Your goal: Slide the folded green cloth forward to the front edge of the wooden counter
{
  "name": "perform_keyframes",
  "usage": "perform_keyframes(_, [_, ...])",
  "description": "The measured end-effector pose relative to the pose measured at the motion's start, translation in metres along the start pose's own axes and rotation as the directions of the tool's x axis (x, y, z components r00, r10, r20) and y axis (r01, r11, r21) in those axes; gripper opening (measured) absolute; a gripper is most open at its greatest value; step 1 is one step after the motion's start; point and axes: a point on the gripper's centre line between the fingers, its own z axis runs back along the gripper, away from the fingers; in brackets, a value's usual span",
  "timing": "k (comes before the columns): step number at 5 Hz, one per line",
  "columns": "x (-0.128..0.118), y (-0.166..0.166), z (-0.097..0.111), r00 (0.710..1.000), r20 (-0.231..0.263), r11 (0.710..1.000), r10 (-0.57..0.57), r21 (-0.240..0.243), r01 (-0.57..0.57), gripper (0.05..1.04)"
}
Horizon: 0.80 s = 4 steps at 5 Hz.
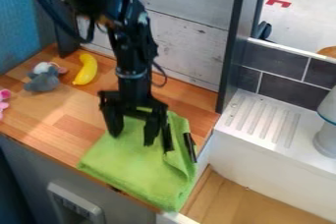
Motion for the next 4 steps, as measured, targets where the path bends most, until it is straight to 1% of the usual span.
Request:
perform_keyframes(1, [0.009, 0.017, 0.035, 0.994, 0.090, 0.998, -0.059, 0.000, 0.060, 1.000])
perform_keyframes(2, [0.015, 0.058, 0.060, 0.994, 0.061, 0.996, -0.091, 0.013, 0.091, 1.001])
perform_keyframes(3, [0.006, 0.103, 0.071, 0.997, -0.035, 0.995, -0.074, 0.067, 0.076, 1.000])
perform_keyframes(4, [-0.003, 0.149, 0.077, 0.996, -0.074, 0.992, -0.040, 0.118, 0.049, 1.000])
